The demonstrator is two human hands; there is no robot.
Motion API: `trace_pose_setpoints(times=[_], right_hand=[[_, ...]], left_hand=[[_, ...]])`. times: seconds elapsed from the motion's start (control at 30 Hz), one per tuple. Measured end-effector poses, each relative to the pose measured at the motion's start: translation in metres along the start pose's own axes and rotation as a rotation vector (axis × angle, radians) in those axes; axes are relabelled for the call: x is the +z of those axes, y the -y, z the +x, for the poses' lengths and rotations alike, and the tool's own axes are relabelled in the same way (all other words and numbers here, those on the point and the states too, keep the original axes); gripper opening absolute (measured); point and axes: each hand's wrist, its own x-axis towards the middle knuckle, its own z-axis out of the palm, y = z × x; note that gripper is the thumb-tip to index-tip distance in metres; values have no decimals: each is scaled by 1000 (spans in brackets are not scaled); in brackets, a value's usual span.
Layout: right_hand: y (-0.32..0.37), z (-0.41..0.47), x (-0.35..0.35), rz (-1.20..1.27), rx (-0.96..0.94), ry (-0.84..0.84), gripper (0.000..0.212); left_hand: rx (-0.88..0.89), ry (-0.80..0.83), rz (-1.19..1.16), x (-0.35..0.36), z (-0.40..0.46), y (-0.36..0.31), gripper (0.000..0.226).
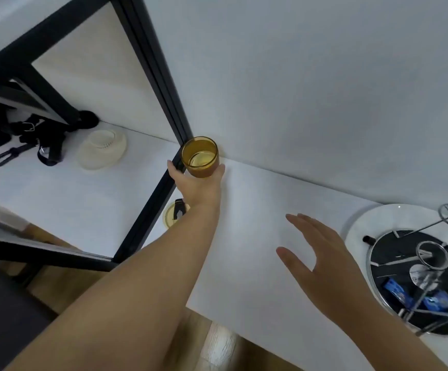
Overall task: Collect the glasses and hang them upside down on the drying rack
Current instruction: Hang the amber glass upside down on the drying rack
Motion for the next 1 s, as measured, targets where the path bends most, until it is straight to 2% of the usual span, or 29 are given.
trace_pose_setpoints(times=[0.17, 0.43, 0.6, 0.8, 1.0], right_hand=[[-3, -2, 3, 14, 16, 4, 71], [-8, -14, 3, 32, 78, 21, 71], [-5, -22, -3, 103, 123, 11, 72], [7, -34, -18, 308, 190, -20, 50], [16, -53, -40, 517, 245, -87, 45]], left_hand=[[68, 8, 6, 10, 14, -1, 131], [105, -18, 39, 8, 18, 6, 97], [116, -3, 1, -3, 7, 0, 95], [197, 142, -7, -17, -40, -16, 85], [249, 304, -54, -34, -124, -43, 82]])
